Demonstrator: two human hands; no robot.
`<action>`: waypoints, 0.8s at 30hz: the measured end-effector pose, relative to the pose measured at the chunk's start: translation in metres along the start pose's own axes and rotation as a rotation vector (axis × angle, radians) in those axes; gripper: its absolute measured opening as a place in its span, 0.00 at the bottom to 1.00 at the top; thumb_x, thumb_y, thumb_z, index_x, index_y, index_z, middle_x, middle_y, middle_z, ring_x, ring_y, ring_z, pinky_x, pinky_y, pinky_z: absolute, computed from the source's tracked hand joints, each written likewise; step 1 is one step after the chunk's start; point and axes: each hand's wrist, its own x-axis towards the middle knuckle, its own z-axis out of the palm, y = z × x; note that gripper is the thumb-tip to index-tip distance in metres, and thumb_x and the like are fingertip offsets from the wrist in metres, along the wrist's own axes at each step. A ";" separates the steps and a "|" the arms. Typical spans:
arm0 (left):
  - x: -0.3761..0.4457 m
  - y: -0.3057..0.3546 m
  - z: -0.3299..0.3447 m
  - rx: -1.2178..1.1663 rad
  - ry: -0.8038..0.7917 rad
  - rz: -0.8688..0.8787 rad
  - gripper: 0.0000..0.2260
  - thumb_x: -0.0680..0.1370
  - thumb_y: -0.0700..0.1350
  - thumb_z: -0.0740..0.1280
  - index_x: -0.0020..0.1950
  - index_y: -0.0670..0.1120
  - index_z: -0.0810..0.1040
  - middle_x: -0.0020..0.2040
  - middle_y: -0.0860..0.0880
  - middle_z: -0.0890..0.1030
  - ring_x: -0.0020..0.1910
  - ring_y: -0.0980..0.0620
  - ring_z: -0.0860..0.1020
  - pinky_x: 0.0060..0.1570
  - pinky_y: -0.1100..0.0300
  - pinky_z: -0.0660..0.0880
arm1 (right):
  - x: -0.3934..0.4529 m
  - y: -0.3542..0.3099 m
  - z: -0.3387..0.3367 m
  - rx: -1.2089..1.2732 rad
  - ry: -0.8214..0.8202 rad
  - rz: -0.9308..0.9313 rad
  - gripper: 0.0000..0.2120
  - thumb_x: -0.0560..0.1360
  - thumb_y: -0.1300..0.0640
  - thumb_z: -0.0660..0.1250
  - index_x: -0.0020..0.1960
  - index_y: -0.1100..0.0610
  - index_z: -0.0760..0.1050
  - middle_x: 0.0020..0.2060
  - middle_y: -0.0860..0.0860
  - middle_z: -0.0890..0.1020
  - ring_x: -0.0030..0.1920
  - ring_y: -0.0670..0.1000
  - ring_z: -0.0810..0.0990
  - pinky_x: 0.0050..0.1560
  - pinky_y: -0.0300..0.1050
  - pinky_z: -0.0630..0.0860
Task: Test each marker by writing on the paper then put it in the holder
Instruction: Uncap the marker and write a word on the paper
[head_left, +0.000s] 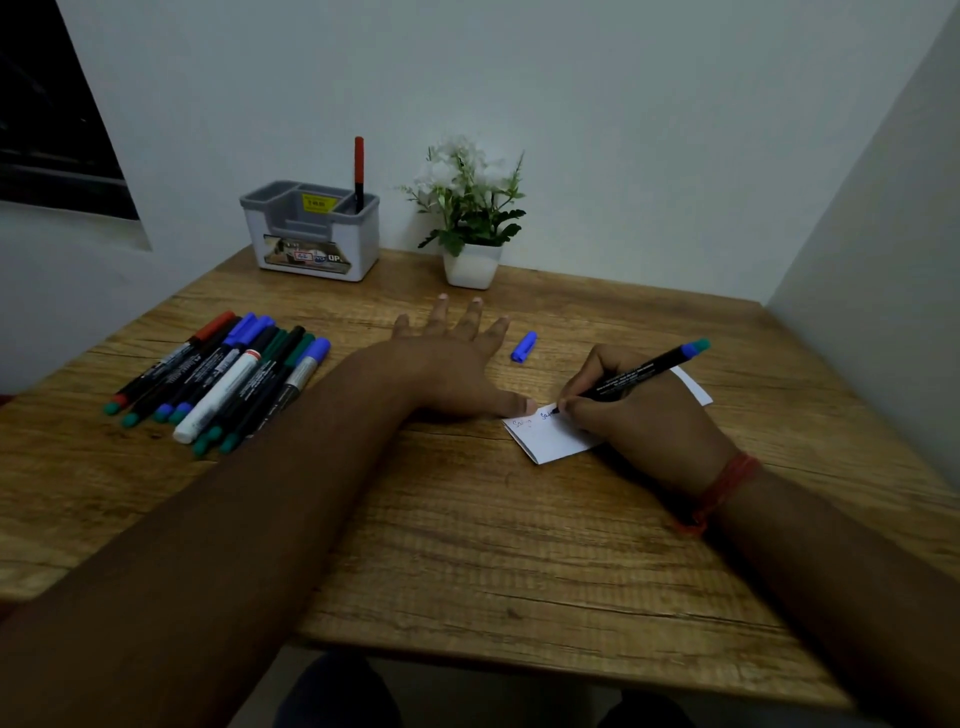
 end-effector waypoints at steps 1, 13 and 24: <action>0.000 0.000 0.000 0.000 0.000 0.000 0.50 0.69 0.78 0.57 0.79 0.59 0.34 0.79 0.51 0.30 0.77 0.42 0.30 0.72 0.31 0.37 | 0.000 0.000 0.000 0.002 -0.002 0.003 0.03 0.73 0.61 0.73 0.41 0.56 0.80 0.41 0.48 0.85 0.44 0.44 0.83 0.41 0.38 0.79; 0.001 -0.001 0.001 0.000 0.000 0.001 0.50 0.68 0.79 0.56 0.79 0.60 0.34 0.79 0.51 0.30 0.77 0.42 0.30 0.72 0.31 0.36 | -0.003 -0.002 -0.001 0.004 -0.001 0.009 0.03 0.72 0.63 0.72 0.40 0.57 0.80 0.41 0.49 0.86 0.45 0.46 0.84 0.45 0.45 0.81; 0.000 0.000 0.000 0.002 -0.004 0.000 0.50 0.69 0.79 0.57 0.79 0.60 0.34 0.79 0.50 0.31 0.77 0.41 0.30 0.72 0.32 0.37 | 0.000 -0.002 0.000 -0.013 0.025 0.031 0.03 0.73 0.63 0.72 0.41 0.57 0.80 0.41 0.48 0.85 0.43 0.43 0.83 0.39 0.34 0.78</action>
